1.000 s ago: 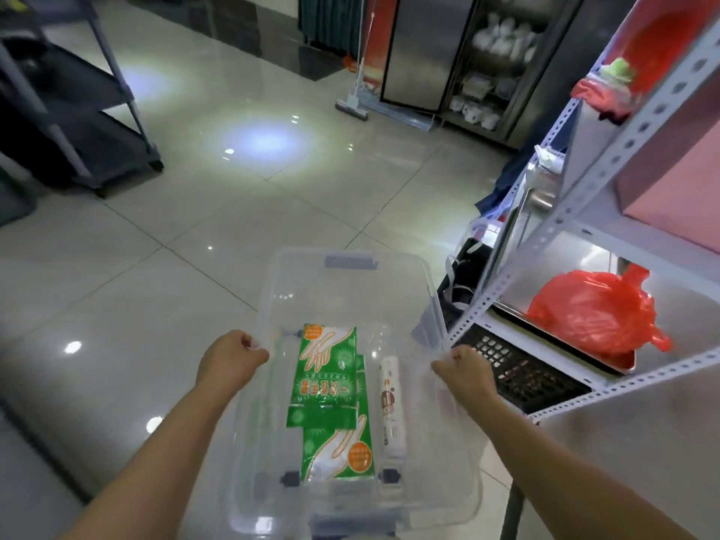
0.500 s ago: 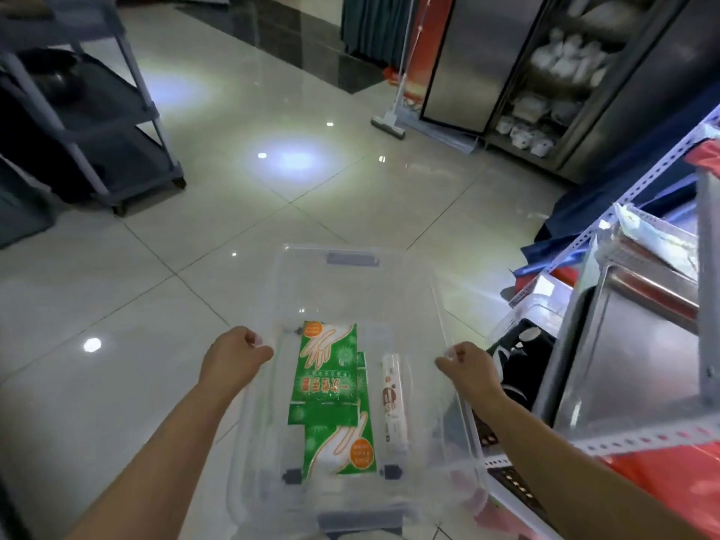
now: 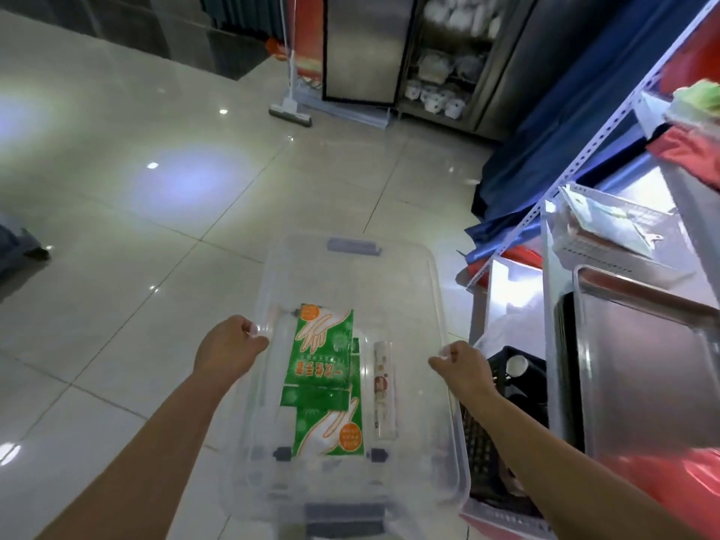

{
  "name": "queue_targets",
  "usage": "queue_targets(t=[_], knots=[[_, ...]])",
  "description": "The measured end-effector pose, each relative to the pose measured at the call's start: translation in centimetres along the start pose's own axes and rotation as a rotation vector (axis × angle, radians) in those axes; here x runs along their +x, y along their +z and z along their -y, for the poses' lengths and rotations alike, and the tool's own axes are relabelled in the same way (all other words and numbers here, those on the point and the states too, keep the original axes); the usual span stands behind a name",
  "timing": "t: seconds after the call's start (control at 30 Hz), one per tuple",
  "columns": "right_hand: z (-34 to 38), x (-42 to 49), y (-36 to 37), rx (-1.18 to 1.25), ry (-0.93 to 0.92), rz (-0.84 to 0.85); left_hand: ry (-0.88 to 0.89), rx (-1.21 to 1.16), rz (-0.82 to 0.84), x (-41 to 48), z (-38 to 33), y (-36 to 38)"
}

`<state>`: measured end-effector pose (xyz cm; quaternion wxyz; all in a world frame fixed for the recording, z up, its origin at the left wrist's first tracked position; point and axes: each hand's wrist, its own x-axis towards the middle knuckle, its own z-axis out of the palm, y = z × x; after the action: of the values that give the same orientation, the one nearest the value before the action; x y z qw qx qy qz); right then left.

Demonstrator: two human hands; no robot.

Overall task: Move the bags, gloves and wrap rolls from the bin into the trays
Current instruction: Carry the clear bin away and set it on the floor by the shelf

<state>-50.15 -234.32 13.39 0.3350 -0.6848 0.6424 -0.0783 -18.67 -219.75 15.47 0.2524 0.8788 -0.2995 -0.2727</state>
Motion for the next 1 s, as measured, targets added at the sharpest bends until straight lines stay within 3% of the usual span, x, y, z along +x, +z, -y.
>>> queue_targets(t=[0.6,0.83,1.0], knots=[[2.3,31.3,-4.1,0.056,0.261,-0.044,0.13,0.201,0.224,32.4,-19.6,10.7],[-0.4,41.3,1.4,0.076,0.507,-0.106,0.164,0.267,0.397,46.0,-21.9,19.9],[-4.8,49.4,6.7,0.079,0.582,-0.118,0.205,0.353,0.447,54.5,-20.9,29.0]])
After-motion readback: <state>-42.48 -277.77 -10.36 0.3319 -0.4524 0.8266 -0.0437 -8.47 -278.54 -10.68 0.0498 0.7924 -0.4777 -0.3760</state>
